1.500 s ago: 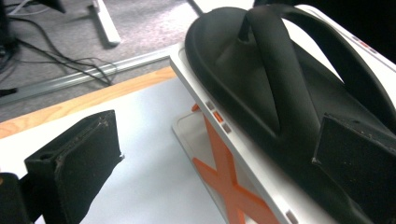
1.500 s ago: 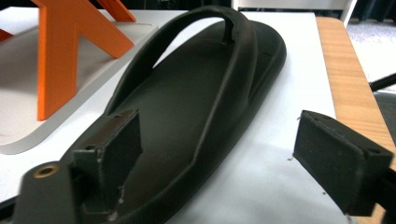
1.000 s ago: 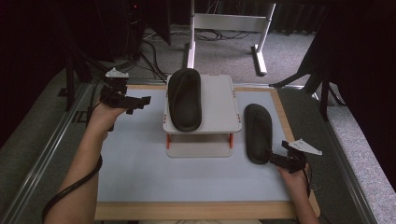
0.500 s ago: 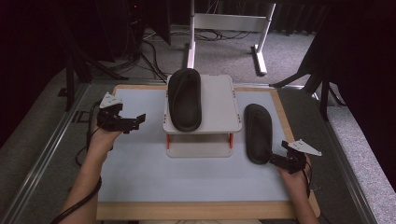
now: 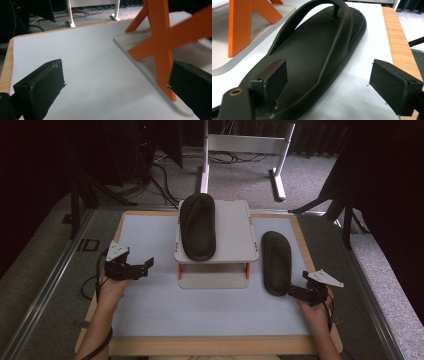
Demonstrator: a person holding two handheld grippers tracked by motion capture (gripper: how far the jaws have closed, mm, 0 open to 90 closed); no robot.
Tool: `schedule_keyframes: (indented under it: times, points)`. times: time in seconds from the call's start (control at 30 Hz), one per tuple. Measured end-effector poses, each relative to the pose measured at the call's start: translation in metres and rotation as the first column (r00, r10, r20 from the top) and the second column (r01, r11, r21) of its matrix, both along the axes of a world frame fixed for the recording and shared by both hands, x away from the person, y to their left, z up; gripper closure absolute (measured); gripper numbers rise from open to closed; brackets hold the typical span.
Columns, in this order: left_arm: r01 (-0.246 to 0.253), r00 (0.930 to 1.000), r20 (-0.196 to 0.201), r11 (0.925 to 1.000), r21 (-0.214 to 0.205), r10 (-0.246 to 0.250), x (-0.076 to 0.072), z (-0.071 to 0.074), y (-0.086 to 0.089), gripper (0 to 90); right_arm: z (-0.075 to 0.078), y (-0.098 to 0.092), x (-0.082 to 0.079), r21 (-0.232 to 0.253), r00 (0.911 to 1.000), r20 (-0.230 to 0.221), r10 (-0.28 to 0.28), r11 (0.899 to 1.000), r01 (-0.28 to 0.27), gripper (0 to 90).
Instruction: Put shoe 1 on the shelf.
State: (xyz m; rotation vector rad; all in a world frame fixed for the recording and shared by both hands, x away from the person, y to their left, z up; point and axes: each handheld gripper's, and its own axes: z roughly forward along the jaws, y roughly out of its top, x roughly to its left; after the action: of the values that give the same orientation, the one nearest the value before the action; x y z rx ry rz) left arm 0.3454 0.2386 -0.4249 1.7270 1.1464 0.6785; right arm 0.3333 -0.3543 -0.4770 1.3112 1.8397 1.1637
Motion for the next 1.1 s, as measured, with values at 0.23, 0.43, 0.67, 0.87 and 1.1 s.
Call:
schedule_keyframes:
  times: [0.23,0.43,0.67,0.87,1.1]
  points:
    - [-0.002,0.9958,0.092,0.9999,-0.012,0.003,-0.017,-0.016,0.006,0.1,0.000,-0.002,0.001,0.018,0.9998,-0.018,0.000,1.000,0.001,13.8]
    - [-0.049,0.9952,0.084,0.9988,-0.003,0.049,-0.026,-0.030,0.012,0.2,0.000,-0.001,0.002,0.012,0.9996,-0.028,0.002,1.000,-0.002,13.8]
    - [-0.124,0.9871,0.102,0.9923,0.000,0.123,-0.038,-0.044,0.018,0.1,0.000,0.002,0.003,-0.017,0.9992,-0.035,0.021,1.000,-0.021,13.8]
    - [-0.170,0.9794,0.105,0.9849,-0.031,0.173,-0.049,-0.060,0.026,0.2,0.000,0.002,0.002,-0.018,0.9994,-0.029,0.019,1.000,-0.019,13.3]
    - [-0.204,0.9612,0.173,0.9756,-0.081,0.215,-0.059,-0.063,0.030,0.2,-0.001,0.011,0.001,-0.111,0.9996,-0.024,-0.011,0.994,0.009,18.3]
